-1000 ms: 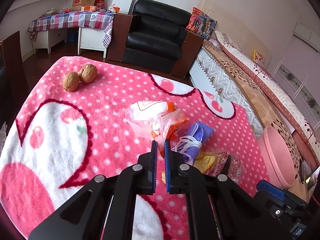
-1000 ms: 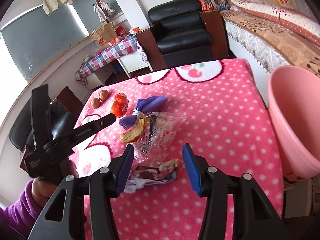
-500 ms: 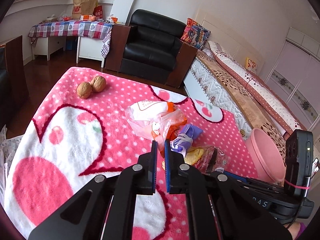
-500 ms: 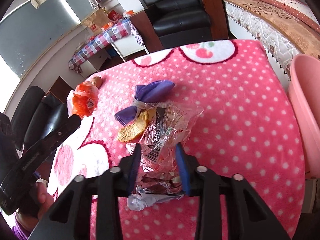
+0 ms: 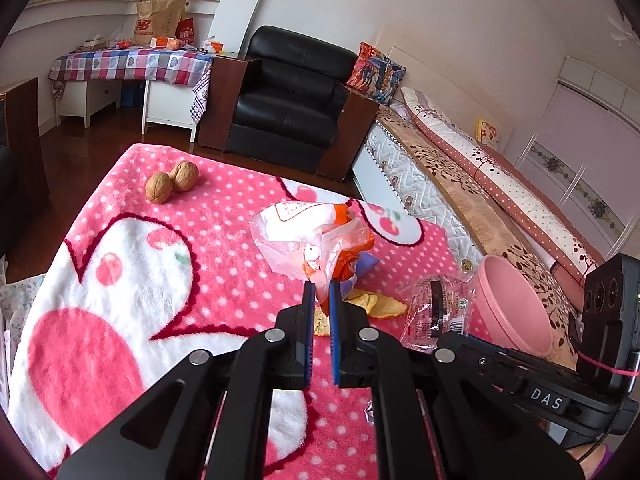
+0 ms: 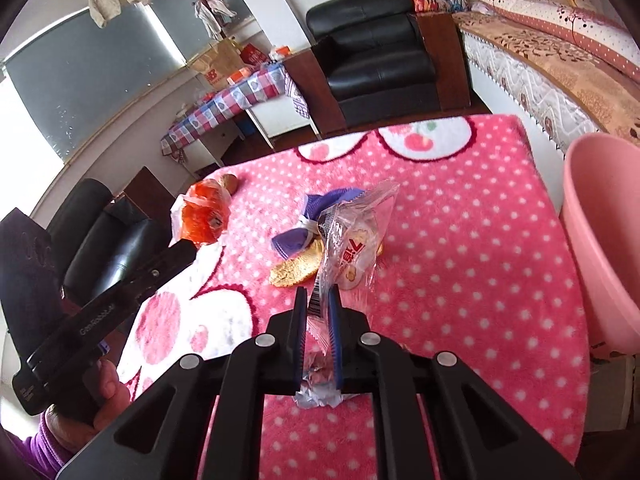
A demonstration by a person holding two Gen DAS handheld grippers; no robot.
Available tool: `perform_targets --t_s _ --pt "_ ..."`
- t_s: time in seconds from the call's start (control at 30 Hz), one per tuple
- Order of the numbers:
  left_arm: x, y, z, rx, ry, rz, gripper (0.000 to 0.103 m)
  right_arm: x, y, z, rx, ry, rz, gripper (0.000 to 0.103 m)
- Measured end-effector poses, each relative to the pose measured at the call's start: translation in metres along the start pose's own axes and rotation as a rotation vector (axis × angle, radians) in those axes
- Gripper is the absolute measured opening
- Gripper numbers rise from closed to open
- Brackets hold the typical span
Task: Collect trash
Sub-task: 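Grasp the white plastic bag with the left tool while the right tool grasps the clear wrapper, then carry both plastic wrappers over the pink bucket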
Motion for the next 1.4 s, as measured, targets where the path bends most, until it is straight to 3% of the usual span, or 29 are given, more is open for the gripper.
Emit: perform_targets --t_s 0.37,0.63,1.1,1.4 --pt "0.008 0.000 -0.041 -0.056 -0.065 -0.011 0.006 0.057 0.005 -0.018 -0.013 -0.041 -0.122 0.010" --pt "0.001 0.000 -0.086 -0.112 -0.125 -0.001 0.006 0.097 0.005 -0.055 -0.075 -0.082 -0.202 0.010" --pt "-0.032 -0.018 -0.186 -0.231 -0.289 0.088 0.006 0.152 0.003 -0.140 -0.205 -0.194 -0.306 0.010" --pt "-0.068 -0.034 -0.232 -0.288 -0.315 0.161 0.006 0.169 0.002 -0.190 -0.238 -0.291 -0.326 0.010"
Point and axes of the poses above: each gripper's, at about its wrist camera, not at the fingertips, and x roughly against the way its jaws point, z to its left, y to its top, the point moved 4 cm from there along -x, roughly the way its jaws point, and after that the axes turned 2 degrees about -x, right-handed, at the moved point
